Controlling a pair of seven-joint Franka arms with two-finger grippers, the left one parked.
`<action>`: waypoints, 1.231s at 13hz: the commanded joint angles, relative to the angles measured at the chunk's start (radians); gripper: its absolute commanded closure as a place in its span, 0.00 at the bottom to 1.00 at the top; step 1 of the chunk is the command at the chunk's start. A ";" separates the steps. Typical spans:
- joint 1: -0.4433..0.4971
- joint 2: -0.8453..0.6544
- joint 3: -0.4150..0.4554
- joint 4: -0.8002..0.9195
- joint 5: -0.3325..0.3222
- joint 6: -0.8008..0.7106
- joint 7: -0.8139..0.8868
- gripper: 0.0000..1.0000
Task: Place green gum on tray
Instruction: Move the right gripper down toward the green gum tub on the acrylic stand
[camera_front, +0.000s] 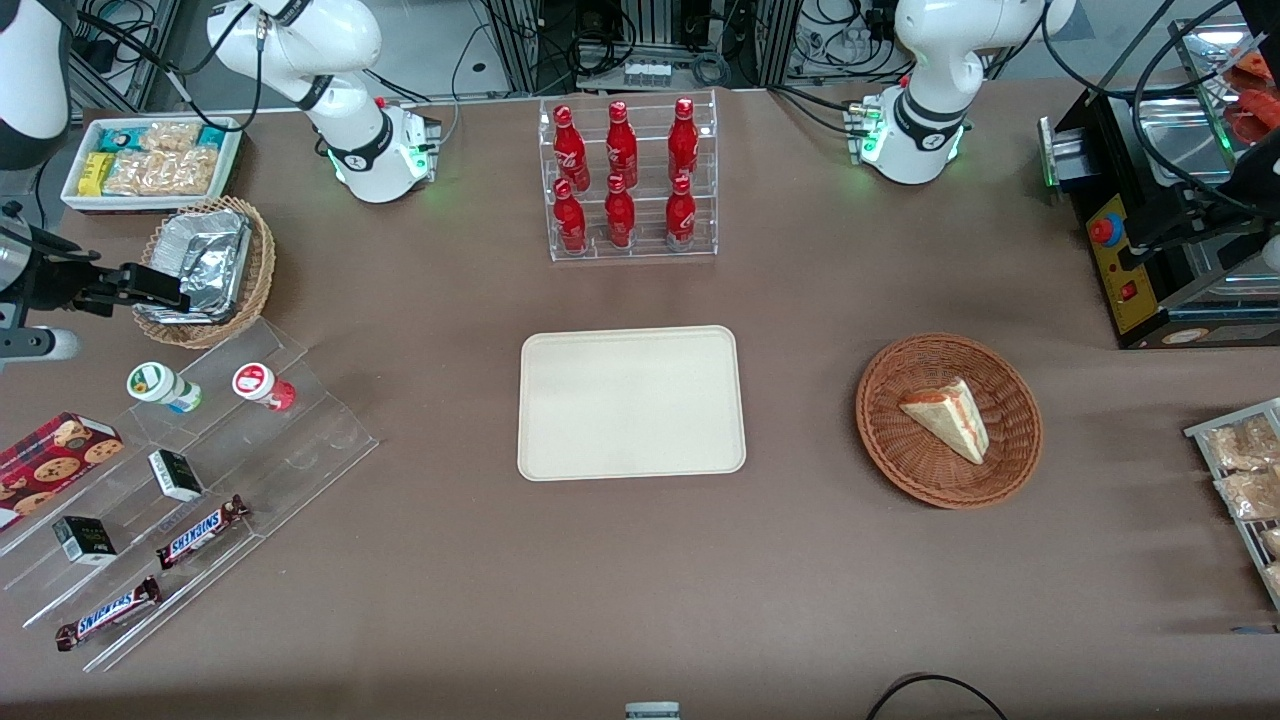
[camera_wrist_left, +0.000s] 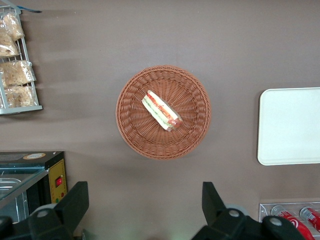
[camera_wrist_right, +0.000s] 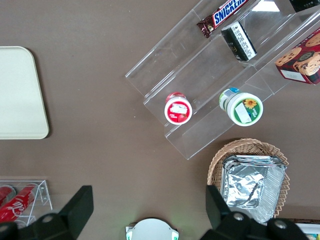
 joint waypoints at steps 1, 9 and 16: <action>0.000 0.024 0.000 0.031 -0.010 -0.032 -0.022 0.00; -0.014 0.036 -0.008 -0.069 -0.017 0.097 -0.120 0.00; -0.101 0.028 -0.011 -0.222 -0.033 0.315 -0.520 0.00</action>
